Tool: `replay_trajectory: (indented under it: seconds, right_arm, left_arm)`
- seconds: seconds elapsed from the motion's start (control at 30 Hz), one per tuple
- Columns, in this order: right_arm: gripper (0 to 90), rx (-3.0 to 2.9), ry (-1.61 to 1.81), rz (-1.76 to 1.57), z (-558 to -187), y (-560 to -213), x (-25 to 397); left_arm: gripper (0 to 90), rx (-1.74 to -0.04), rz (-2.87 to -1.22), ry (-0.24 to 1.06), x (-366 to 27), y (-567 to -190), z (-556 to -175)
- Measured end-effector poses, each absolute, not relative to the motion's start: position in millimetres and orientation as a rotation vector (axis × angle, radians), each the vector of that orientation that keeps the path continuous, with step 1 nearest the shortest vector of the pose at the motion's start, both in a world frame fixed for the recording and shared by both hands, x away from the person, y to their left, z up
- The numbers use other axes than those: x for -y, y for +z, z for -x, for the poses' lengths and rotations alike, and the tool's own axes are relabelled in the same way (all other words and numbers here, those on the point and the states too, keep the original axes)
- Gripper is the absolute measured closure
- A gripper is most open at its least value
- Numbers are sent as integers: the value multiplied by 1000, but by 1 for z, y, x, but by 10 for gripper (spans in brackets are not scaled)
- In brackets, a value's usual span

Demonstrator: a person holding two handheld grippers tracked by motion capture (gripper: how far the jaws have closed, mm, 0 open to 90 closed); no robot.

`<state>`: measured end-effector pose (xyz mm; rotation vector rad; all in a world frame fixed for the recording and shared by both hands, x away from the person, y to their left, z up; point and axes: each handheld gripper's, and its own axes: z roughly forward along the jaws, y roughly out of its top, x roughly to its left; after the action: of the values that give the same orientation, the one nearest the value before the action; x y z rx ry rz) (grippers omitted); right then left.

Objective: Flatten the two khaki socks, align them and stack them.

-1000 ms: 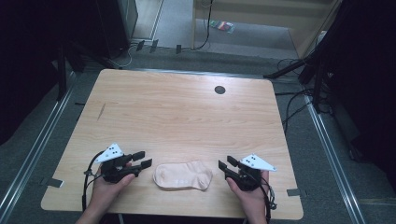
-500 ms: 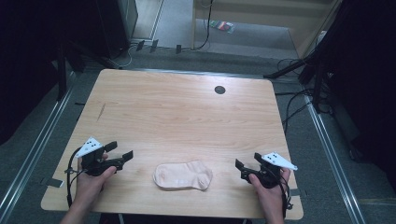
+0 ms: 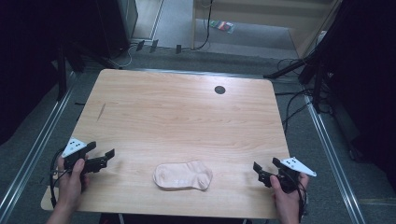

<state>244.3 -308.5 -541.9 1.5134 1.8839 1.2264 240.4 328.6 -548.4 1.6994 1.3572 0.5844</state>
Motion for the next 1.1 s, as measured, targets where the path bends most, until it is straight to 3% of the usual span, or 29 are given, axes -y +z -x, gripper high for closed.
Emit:
replay_trajectory:
  seconds: [0.4,1.1]
  right_arm:
    - [134,-1798,1221,-1581,-236,-547,342]
    - [139,-1771,1221,-1639,-238,-548,344]
  left_arm:
    - [139,-1376,-1689,691,-352,-549,-231]
    - [139,-1397,-1695,645,-352,-551,-237]
